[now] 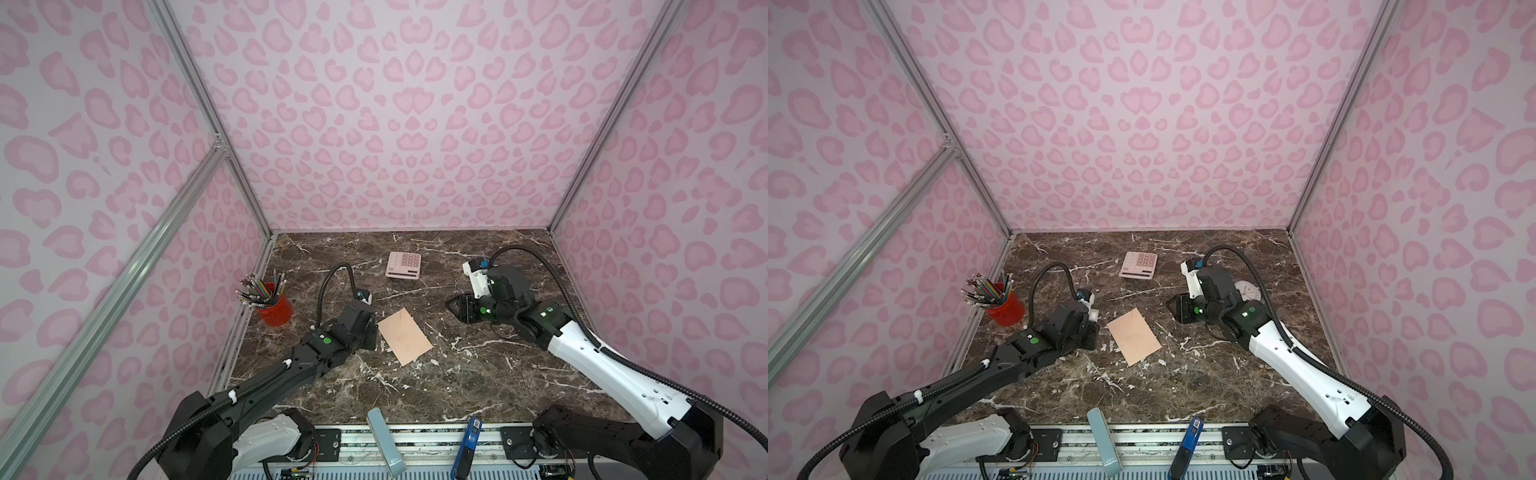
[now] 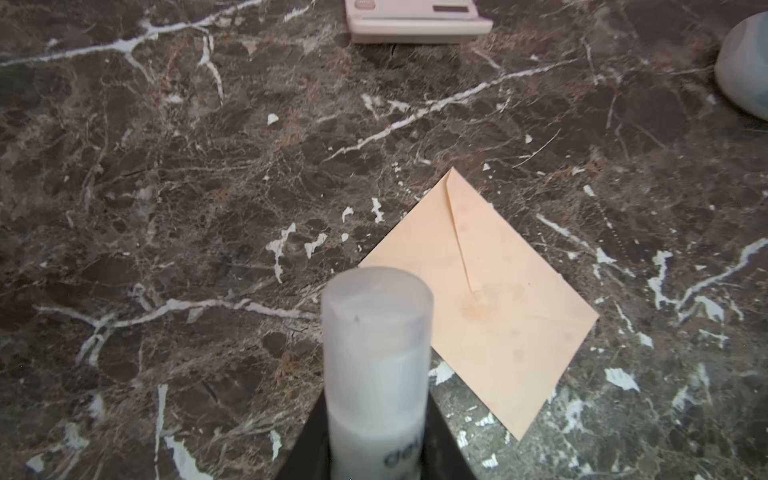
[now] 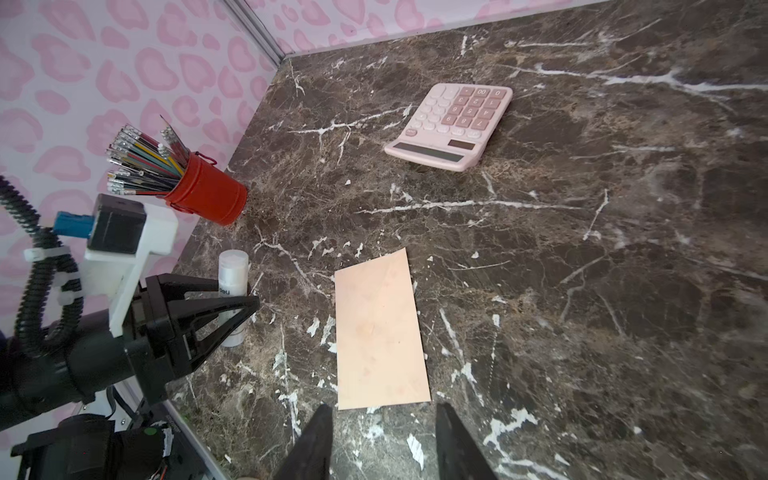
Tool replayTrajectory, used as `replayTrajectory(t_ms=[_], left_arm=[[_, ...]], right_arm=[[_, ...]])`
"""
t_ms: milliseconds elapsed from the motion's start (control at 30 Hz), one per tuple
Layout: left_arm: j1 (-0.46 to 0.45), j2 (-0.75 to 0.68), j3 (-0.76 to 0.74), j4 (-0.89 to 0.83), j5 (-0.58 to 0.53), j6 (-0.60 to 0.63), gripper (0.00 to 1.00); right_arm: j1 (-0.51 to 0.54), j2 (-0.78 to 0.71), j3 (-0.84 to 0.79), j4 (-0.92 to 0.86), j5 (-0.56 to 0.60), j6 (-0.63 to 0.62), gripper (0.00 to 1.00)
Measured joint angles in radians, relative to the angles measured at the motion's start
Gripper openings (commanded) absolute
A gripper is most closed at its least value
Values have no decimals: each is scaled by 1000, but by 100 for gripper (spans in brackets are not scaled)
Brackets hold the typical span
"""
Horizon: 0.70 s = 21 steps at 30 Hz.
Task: Place the letter into the envelope and seal it
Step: 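Lower the capped glue stick beside the envelope and open the left gripper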
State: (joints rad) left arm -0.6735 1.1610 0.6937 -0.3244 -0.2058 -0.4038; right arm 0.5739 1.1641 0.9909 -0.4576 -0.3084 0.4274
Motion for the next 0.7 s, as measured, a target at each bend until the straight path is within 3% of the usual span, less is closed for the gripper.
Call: replayTrajectory(t_ms=[433, 700], left_arm=[[93, 197, 29, -71, 52, -82, 8], [100, 275, 36, -100, 78, -93, 13]], right_arm=[[60, -29, -87, 99, 69, -1, 41], [72, -21, -91, 99, 72, 0, 41]])
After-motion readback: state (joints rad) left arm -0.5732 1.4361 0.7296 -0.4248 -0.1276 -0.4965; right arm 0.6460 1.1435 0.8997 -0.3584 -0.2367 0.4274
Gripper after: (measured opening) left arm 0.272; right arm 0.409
